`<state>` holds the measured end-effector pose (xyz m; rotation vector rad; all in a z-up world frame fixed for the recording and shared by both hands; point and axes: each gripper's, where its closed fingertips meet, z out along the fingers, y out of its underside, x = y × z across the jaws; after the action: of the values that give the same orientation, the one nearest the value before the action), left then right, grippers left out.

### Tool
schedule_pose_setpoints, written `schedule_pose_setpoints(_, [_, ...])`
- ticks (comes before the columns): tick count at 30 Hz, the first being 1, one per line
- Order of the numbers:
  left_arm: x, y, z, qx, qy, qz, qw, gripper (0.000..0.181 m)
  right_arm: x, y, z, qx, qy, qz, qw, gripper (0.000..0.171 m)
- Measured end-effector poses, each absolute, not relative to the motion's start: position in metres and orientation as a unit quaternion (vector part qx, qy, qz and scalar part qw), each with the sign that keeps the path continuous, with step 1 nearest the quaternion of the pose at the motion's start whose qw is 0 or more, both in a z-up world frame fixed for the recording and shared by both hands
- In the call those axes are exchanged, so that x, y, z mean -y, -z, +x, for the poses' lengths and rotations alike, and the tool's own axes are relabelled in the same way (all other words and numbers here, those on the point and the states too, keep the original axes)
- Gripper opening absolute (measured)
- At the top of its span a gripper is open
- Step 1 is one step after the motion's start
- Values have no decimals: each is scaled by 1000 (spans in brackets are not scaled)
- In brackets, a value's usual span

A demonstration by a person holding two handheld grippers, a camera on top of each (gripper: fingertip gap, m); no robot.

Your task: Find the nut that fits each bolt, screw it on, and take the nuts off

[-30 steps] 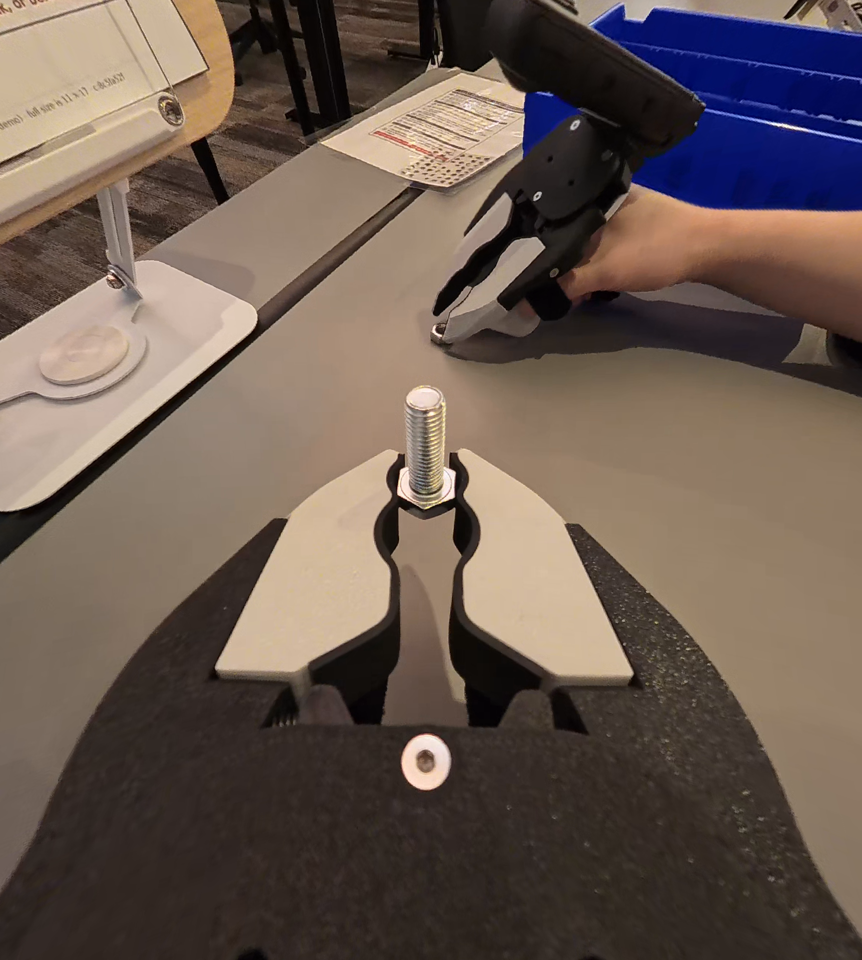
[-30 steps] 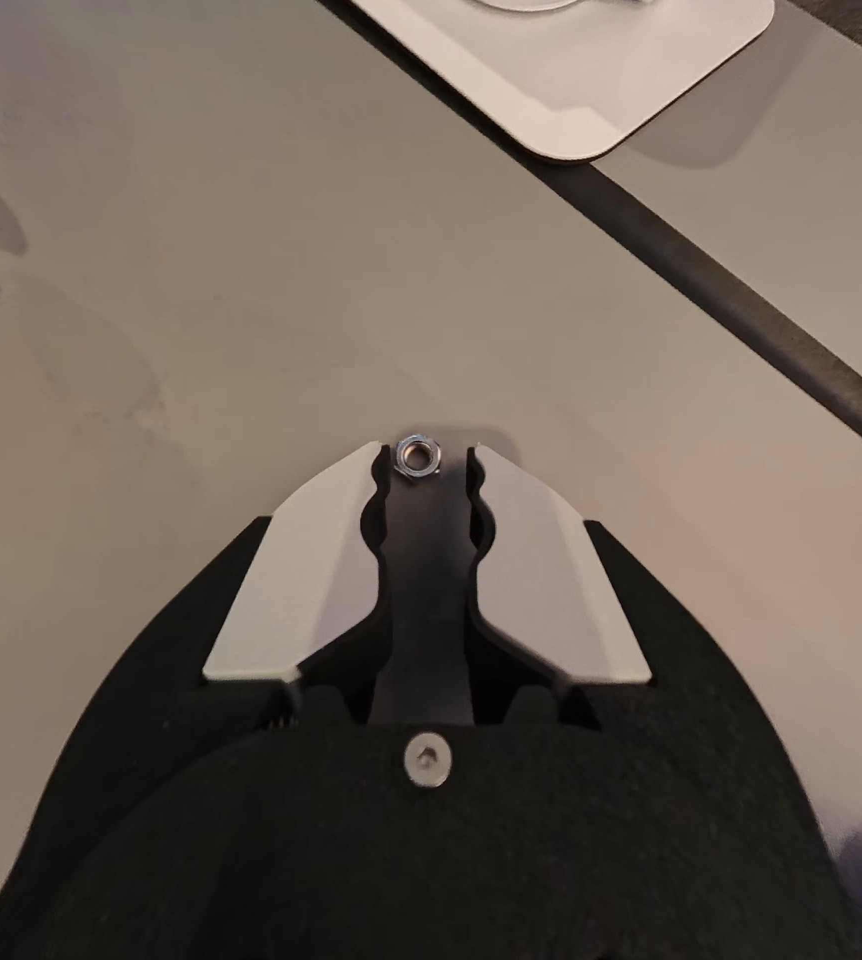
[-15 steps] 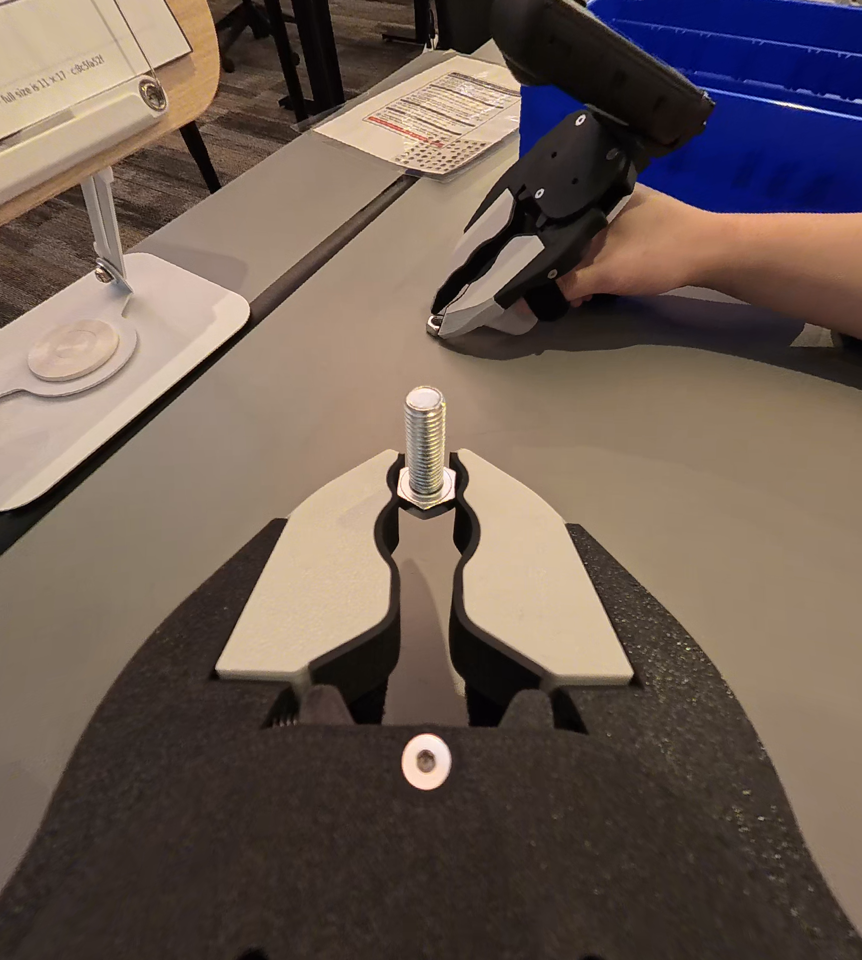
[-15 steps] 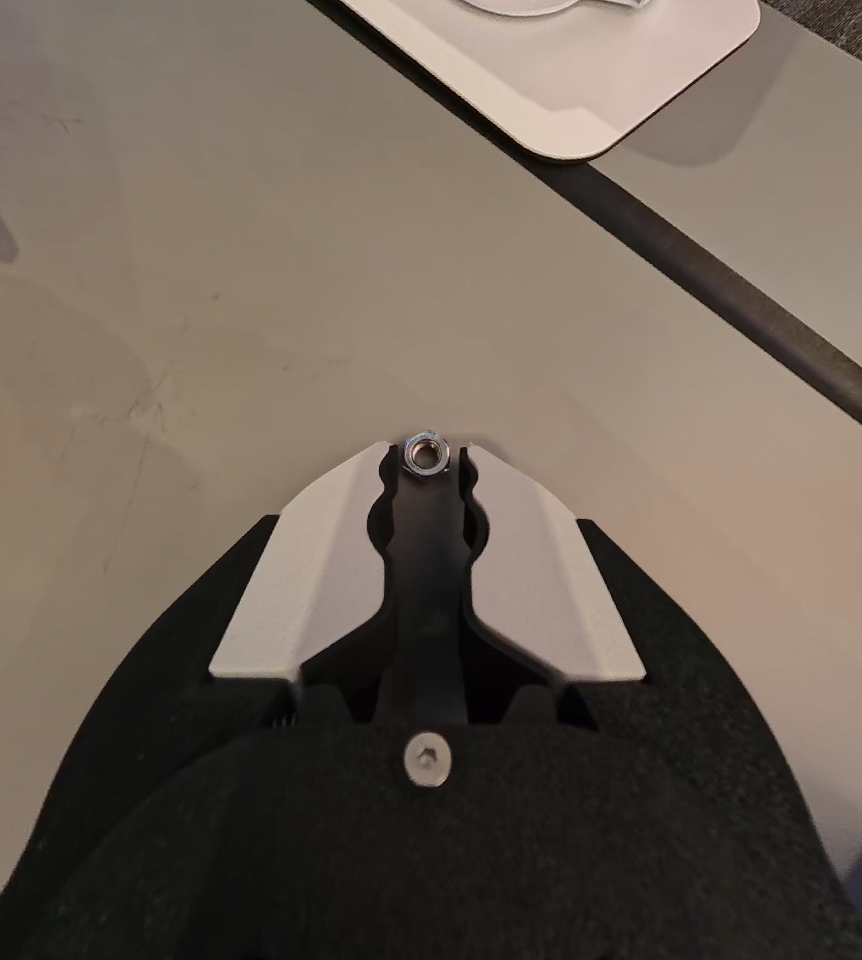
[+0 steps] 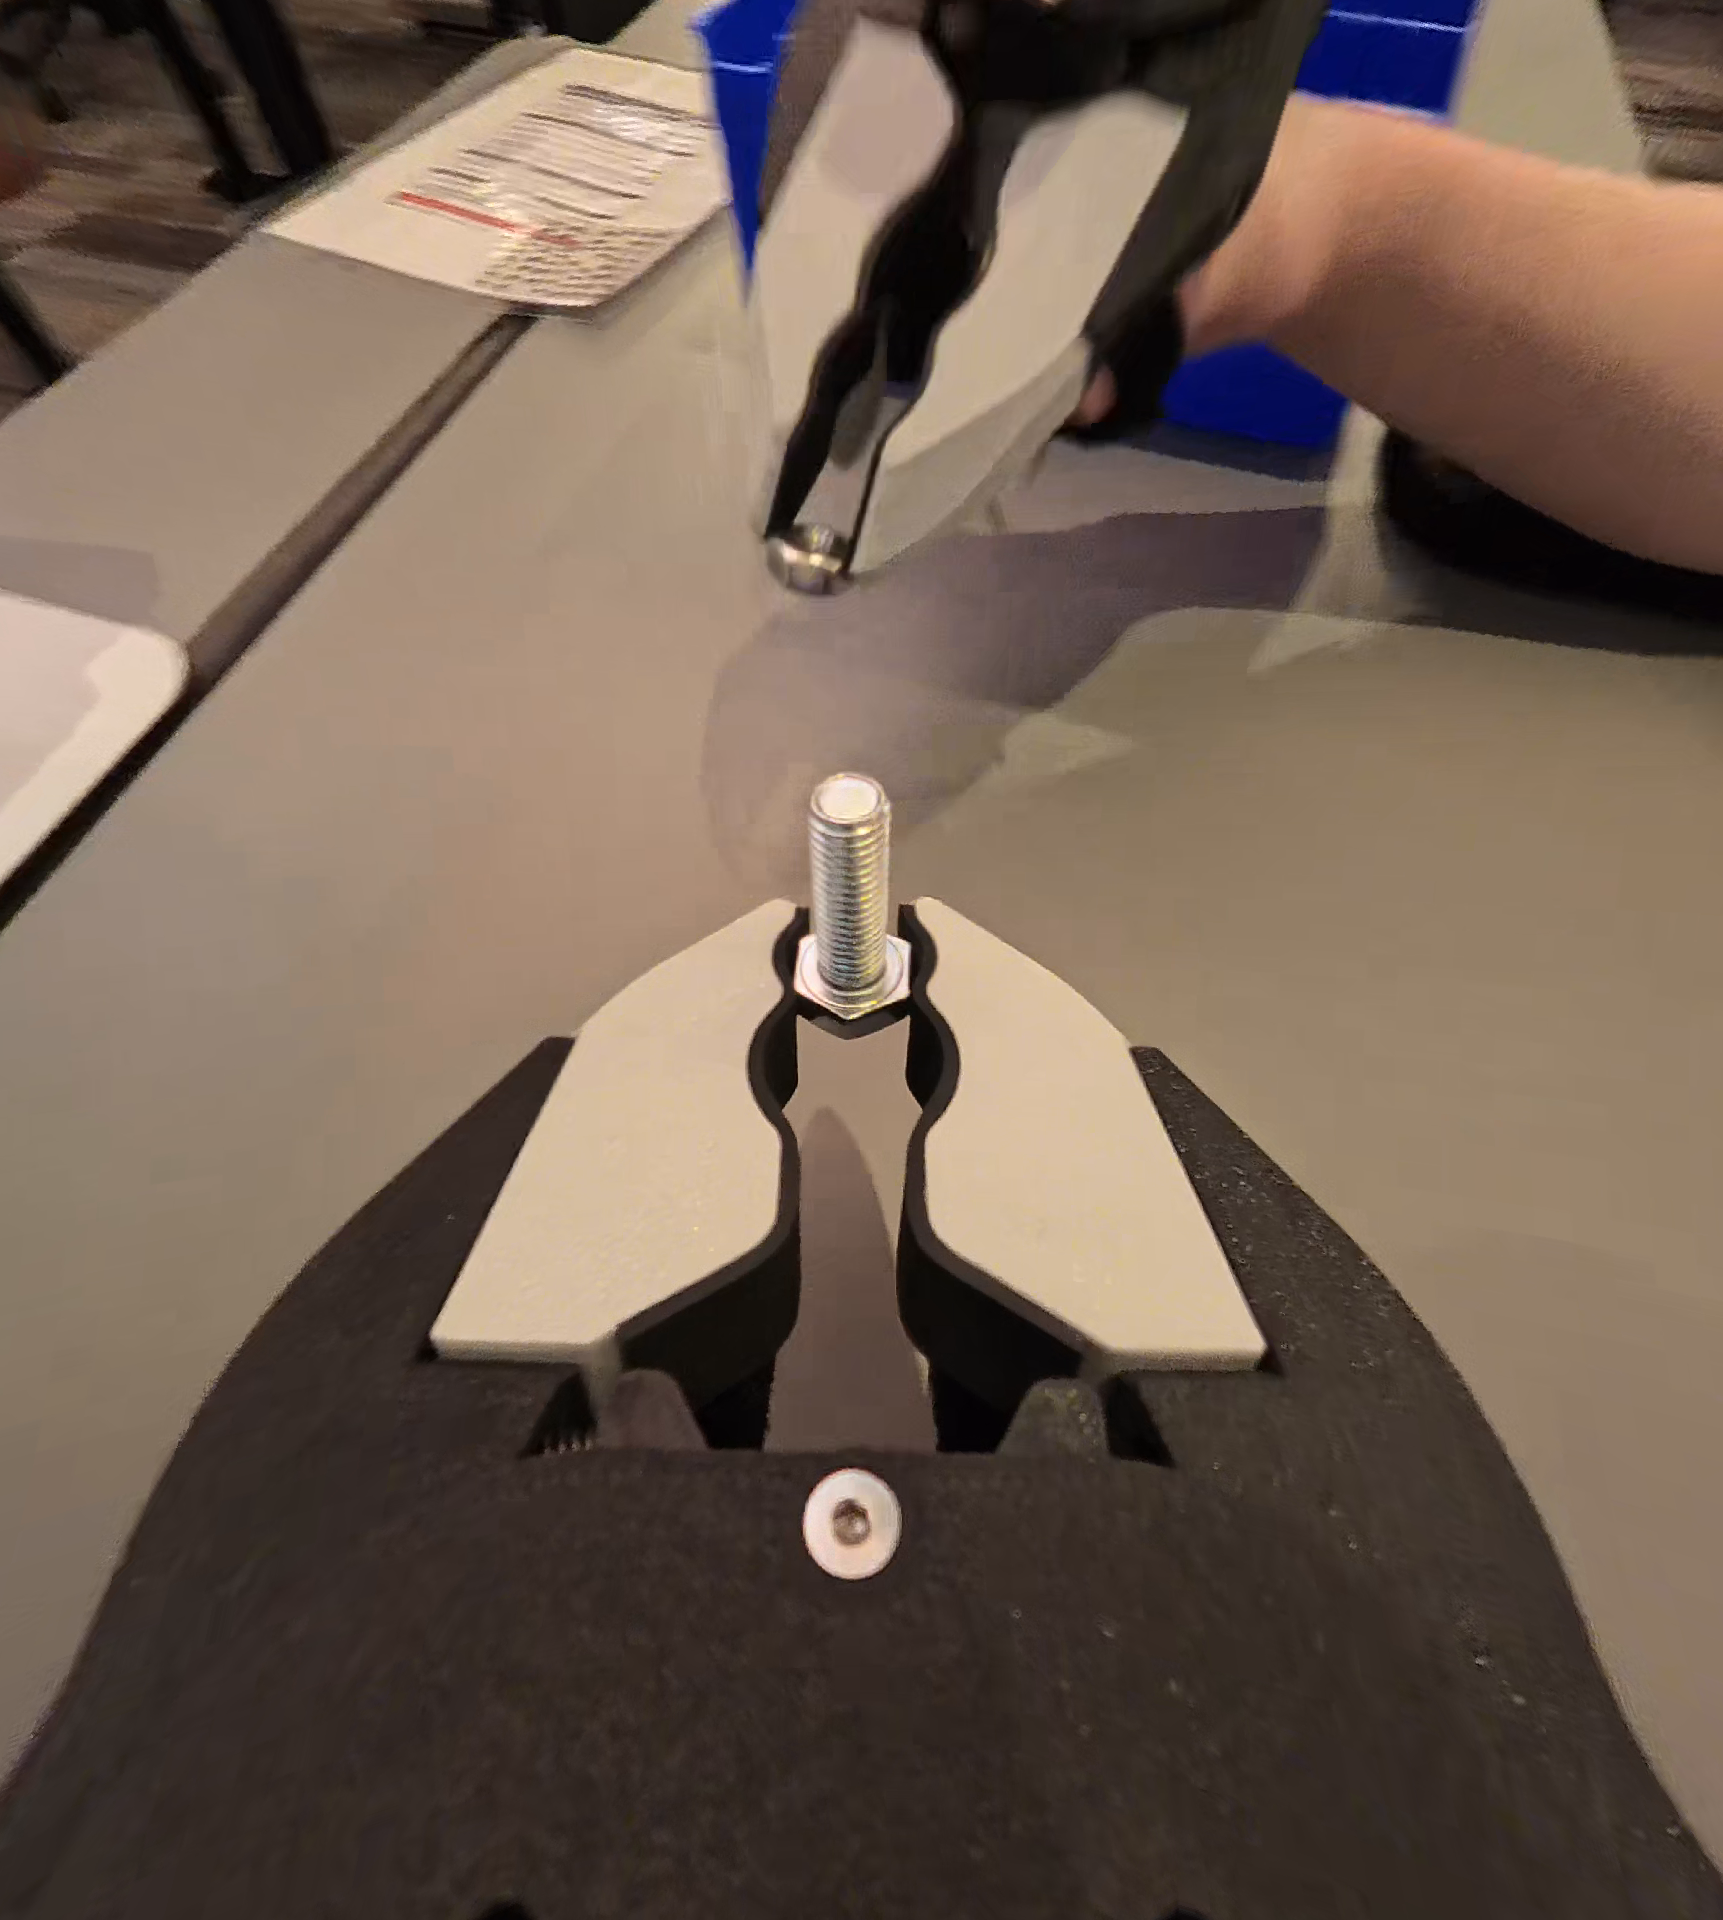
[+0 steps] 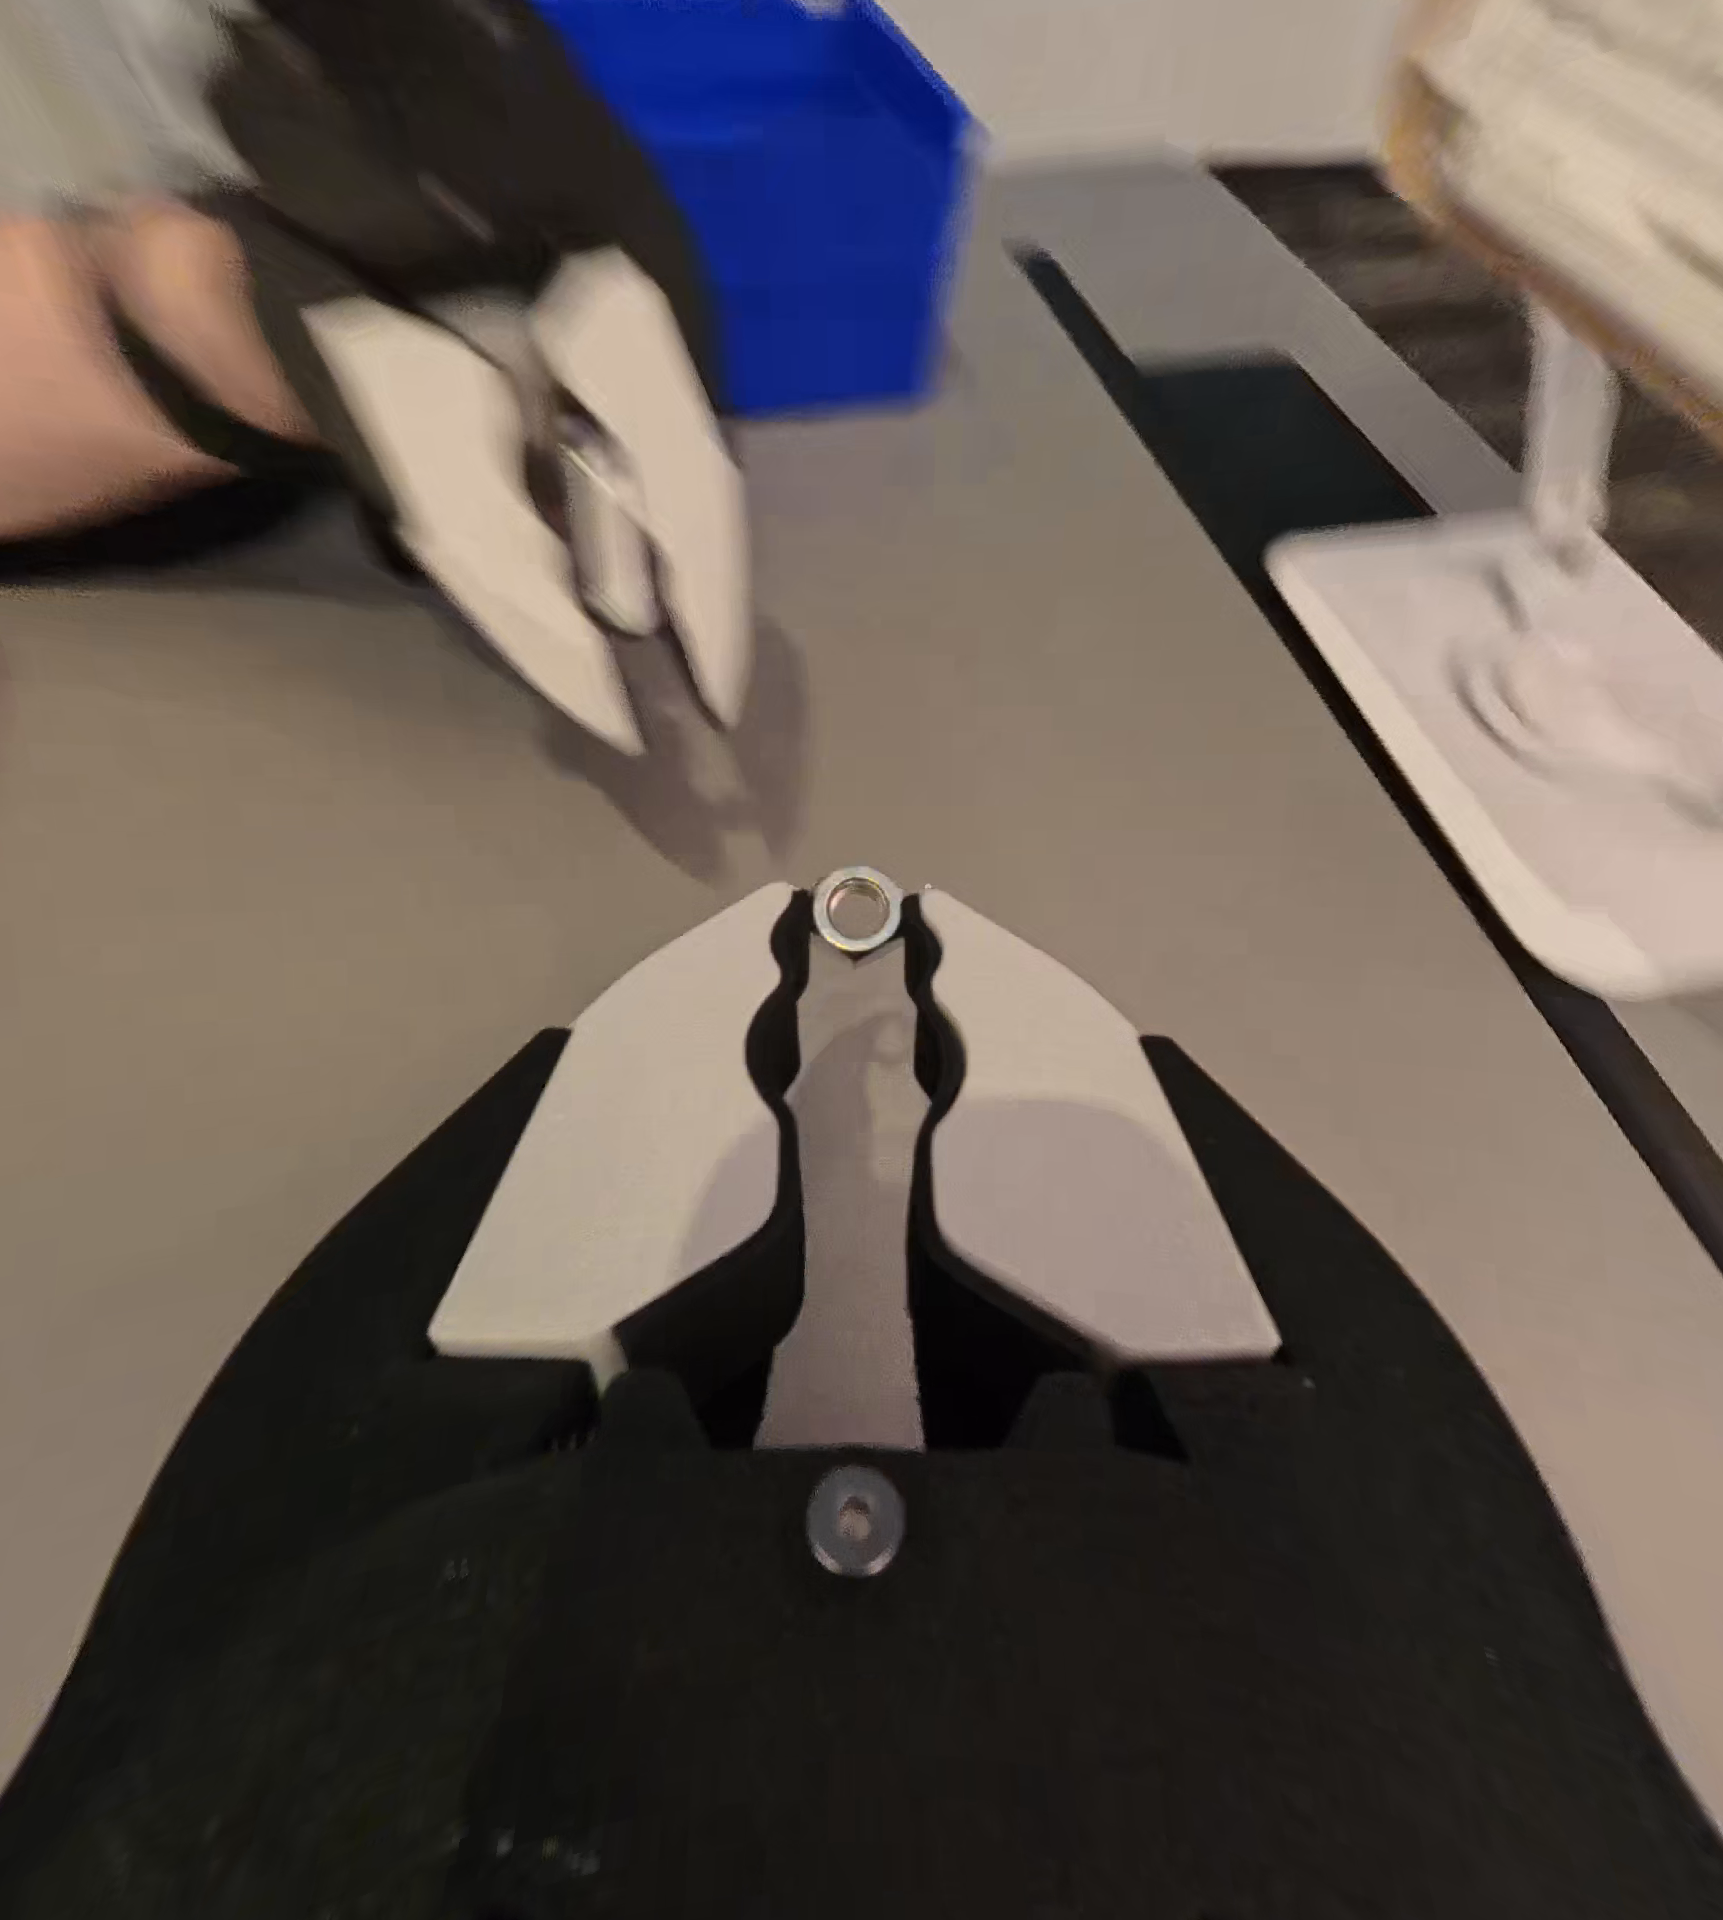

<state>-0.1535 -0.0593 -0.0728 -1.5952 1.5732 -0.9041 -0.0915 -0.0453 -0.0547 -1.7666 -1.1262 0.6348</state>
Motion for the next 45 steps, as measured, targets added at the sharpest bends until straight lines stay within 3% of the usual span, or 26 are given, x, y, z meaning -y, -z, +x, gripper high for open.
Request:
schedule_pose_setpoints(7, [116,79,-134,-689,369,-538,317,15,121,-6,-140,556,-311,-647,419,17])
schedule_pose_setpoints(13, [141,82,-131,-726,364,-498,302,15,143,19,-149,620,-284,-635,362,17])
schedule_pose_setpoints(25, [162,85,-136,-768,355,-450,284,15,163,27,-153,662,-303,-600,331,17])
schedule_pose_setpoints(45, [165,81,-139,-773,362,-439,282,15,161,26,-159,670,-278,-591,353,17])
